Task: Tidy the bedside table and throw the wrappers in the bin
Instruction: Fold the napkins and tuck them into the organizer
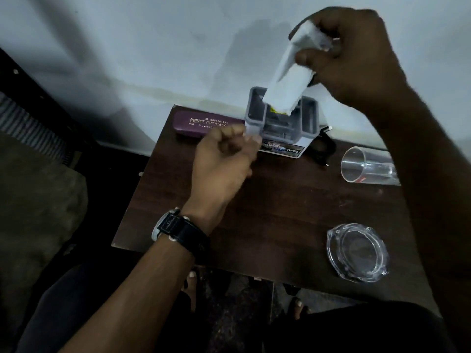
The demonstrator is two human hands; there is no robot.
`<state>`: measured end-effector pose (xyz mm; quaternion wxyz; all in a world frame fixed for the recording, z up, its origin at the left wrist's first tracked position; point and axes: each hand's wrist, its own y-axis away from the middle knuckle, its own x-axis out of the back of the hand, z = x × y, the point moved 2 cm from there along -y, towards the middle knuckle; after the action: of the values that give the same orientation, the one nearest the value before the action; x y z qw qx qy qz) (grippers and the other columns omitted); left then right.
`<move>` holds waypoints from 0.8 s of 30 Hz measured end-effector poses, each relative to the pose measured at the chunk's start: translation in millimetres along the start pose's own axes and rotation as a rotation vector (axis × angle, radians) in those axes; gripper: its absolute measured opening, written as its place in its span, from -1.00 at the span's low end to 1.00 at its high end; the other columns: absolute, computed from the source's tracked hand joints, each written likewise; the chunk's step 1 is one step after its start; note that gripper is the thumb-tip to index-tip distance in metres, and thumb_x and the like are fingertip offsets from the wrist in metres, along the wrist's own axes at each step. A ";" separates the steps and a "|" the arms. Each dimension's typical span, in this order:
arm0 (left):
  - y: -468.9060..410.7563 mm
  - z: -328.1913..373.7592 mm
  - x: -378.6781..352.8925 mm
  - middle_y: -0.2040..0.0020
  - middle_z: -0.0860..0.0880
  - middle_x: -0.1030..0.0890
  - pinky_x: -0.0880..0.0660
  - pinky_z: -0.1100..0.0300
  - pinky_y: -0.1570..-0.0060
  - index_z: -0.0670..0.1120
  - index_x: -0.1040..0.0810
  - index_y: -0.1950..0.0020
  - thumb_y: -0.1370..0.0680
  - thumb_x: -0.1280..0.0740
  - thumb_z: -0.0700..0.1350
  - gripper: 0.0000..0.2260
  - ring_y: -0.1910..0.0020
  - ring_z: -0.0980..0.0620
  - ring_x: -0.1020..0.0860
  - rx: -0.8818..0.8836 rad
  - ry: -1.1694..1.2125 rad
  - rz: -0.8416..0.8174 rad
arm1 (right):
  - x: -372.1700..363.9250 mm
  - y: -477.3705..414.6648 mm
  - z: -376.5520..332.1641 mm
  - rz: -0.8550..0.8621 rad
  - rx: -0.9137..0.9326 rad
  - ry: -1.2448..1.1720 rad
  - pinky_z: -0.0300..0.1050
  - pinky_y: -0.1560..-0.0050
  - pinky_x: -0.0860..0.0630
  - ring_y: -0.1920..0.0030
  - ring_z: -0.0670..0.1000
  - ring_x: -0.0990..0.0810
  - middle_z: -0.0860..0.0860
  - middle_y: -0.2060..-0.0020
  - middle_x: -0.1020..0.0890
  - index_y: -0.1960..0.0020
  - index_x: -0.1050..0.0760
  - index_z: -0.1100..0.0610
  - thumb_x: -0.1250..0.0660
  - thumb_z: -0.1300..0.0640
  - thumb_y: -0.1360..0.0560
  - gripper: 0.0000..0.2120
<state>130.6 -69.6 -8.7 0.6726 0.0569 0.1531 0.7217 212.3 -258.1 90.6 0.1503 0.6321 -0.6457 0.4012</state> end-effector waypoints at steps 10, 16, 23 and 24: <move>6.3 6.2 -11.6 -0.01 -0.21 -0.75 -0.72 0.01 0.10 -0.13 -0.50 -0.38 -0.47 -0.57 -0.29 -0.48 0.09 -0.13 -0.77 -0.090 0.100 -0.097 | -5.7 40.8 -8.6 -0.245 -0.227 -0.366 -0.11 0.16 -0.72 0.04 -0.04 -0.76 0.02 -0.05 -0.70 -0.33 -0.55 0.09 -0.52 0.22 -0.50 -0.58; 3.6 -0.4 -13.9 0.05 -0.14 -0.77 -0.73 -0.02 0.11 -0.06 -0.45 -0.37 -0.50 -0.57 -0.20 -0.50 0.12 -0.08 -0.78 -0.041 0.062 -0.068 | -6.1 39.2 5.8 -0.207 -0.292 -0.371 -0.14 0.22 -0.71 0.10 -0.03 -0.77 0.05 -0.03 -0.68 -0.40 -0.46 0.19 -0.57 0.37 -0.38 -0.36; -1.9 -10.3 -10.6 0.02 -0.01 -0.77 -0.67 0.11 0.24 -0.01 -0.48 -0.26 -0.54 -0.53 -0.13 -0.64 0.11 0.01 -0.77 0.037 -0.057 -0.054 | 2.0 2.2 32.1 0.093 -0.049 0.159 -0.12 -0.08 -0.55 -0.01 0.00 -0.58 -0.05 -0.08 -0.57 -0.35 -0.46 0.01 -0.48 0.12 -0.43 -0.49; -2.3 -10.9 -10.5 0.02 0.00 -0.78 -0.66 0.12 0.25 -0.01 -0.48 -0.27 -0.54 -0.53 -0.12 -0.63 0.12 0.02 -0.78 0.038 -0.063 -0.051 | -0.6 0.0 33.0 0.073 -0.024 0.192 -0.22 -0.03 -0.47 0.00 -0.03 -0.54 -0.02 -0.07 -0.57 -0.36 -0.46 0.04 -0.46 0.15 -0.45 -0.51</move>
<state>130.6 -81.4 -18.5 0.6941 0.0884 0.1469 0.6992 222.7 -281.0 69.2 0.2044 0.5650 -0.6555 0.4576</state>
